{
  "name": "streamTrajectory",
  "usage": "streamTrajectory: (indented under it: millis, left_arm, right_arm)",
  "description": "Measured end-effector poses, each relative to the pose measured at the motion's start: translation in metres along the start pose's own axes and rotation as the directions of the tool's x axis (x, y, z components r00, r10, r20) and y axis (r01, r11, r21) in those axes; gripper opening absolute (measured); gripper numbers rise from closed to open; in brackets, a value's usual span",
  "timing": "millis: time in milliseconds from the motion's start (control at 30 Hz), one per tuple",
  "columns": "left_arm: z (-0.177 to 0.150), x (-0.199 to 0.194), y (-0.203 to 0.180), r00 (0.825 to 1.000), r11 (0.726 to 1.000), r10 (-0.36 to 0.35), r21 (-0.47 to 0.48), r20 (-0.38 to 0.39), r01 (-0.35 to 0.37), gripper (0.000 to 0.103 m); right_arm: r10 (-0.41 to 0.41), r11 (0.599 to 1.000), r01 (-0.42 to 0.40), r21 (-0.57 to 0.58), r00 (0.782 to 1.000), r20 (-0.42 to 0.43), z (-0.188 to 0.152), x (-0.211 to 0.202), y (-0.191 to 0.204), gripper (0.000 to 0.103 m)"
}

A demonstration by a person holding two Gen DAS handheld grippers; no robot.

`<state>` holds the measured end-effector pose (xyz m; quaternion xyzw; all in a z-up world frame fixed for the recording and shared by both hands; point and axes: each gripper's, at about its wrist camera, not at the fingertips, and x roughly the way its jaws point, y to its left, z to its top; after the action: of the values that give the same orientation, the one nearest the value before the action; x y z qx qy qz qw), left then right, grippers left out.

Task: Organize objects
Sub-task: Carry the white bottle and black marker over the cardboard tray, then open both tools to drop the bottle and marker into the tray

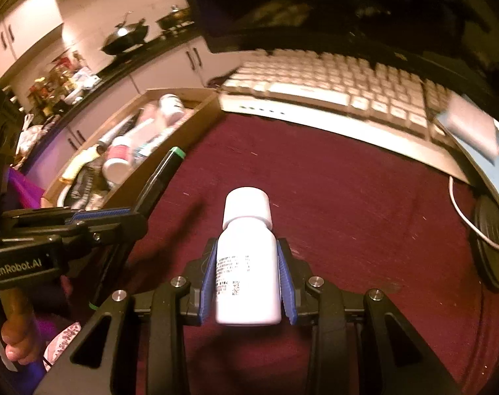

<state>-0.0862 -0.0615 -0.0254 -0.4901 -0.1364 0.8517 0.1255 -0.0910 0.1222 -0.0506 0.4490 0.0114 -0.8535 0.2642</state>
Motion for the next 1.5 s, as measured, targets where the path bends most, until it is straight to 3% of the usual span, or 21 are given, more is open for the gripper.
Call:
streamTrajectory:
  millis: [133, 467, 567, 700, 1133, 1500]
  left_arm:
    - [0.004, -0.024, 0.009, 0.999, 0.999, 0.010, -0.035, 0.045, -0.009, 0.014]
    - [0.044, -0.072, 0.069, 0.980, 0.982, 0.128, -0.155, 0.151, -0.105, 0.014]
    - [0.059, -0.072, 0.087, 0.974, 0.975, 0.164, -0.174, 0.156, -0.137, 0.014]
    - [0.076, -0.061, 0.107, 0.974, 0.970, 0.180, -0.191, 0.135, -0.152, 0.014]
    - [0.097, -0.019, 0.151, 0.983, 0.956, 0.174, -0.248, 0.051, -0.156, 0.014]
    - [0.090, -0.003, 0.162, 0.985, 0.948, 0.170, -0.278, 0.019, -0.158, 0.014]
  right_arm:
    - [0.037, 0.999, -0.036, -0.019, 0.999, 0.019, 0.011, -0.002, 0.018, 0.034]
    - [0.120, 0.987, -0.115, -0.113, 0.992, 0.047, 0.056, 0.003, 0.067, 0.034]
    - [0.102, 0.984, -0.094, -0.149, 0.994, 0.048, 0.076, 0.019, 0.082, 0.034]
    - [0.130, 0.980, -0.125, -0.153, 0.991, 0.019, 0.096, 0.038, 0.094, 0.034]
    - [0.090, 0.970, -0.093, -0.223, 0.996, -0.025, 0.146, 0.097, 0.109, 0.034]
    - [0.101, 0.956, -0.114, -0.270, 0.993, -0.063, 0.150, 0.127, 0.117, 0.034]
